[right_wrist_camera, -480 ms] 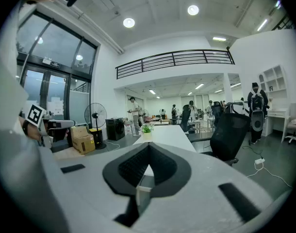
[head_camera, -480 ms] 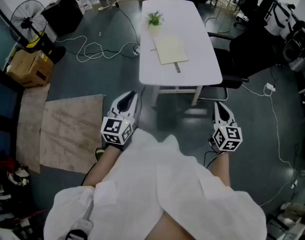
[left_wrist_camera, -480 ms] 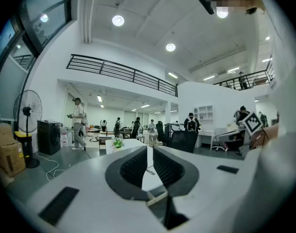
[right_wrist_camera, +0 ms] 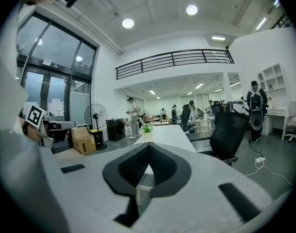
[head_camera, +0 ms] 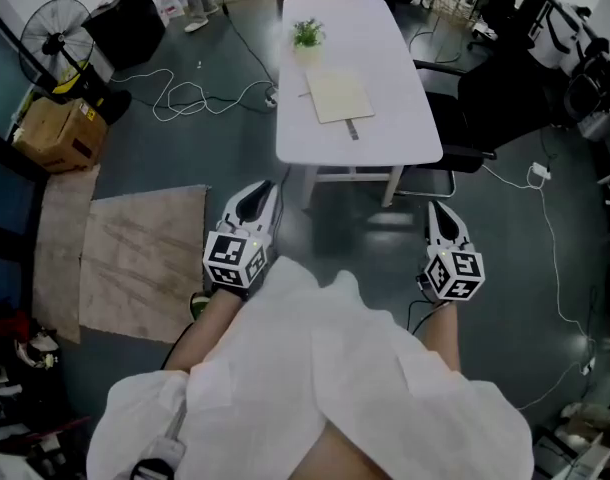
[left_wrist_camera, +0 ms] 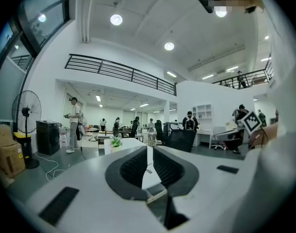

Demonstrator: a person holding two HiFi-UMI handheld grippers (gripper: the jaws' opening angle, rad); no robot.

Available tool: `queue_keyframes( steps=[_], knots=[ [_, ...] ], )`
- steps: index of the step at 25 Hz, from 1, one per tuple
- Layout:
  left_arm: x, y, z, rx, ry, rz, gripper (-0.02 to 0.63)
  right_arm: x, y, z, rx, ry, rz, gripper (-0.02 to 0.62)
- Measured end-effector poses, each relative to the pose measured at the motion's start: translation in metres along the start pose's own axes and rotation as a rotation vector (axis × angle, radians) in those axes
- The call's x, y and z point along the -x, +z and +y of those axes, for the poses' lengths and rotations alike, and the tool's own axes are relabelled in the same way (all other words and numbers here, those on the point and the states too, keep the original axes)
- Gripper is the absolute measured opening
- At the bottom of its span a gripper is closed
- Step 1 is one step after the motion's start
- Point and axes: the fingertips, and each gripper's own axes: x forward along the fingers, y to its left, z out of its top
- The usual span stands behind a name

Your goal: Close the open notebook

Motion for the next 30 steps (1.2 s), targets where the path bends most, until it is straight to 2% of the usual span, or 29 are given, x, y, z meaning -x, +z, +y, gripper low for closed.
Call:
queue_keyframes(
  steps=[7,19,30],
  knots=[
    [-0.007,0.0,-0.006,-0.003,-0.008,0.0,0.034,0.004,0.0,-0.01,-0.054,-0.014,-0.047,0.003],
    [-0.023,-0.01,-0.025,0.009,-0.051,0.04,0.032,0.01,-0.01,-0.029,-0.101,-0.055,-0.03,0.003],
    [-0.038,-0.018,-0.026,0.005,-0.071,0.077,0.032,0.005,-0.03,-0.031,-0.127,-0.049,0.012,0.005]
  ],
)
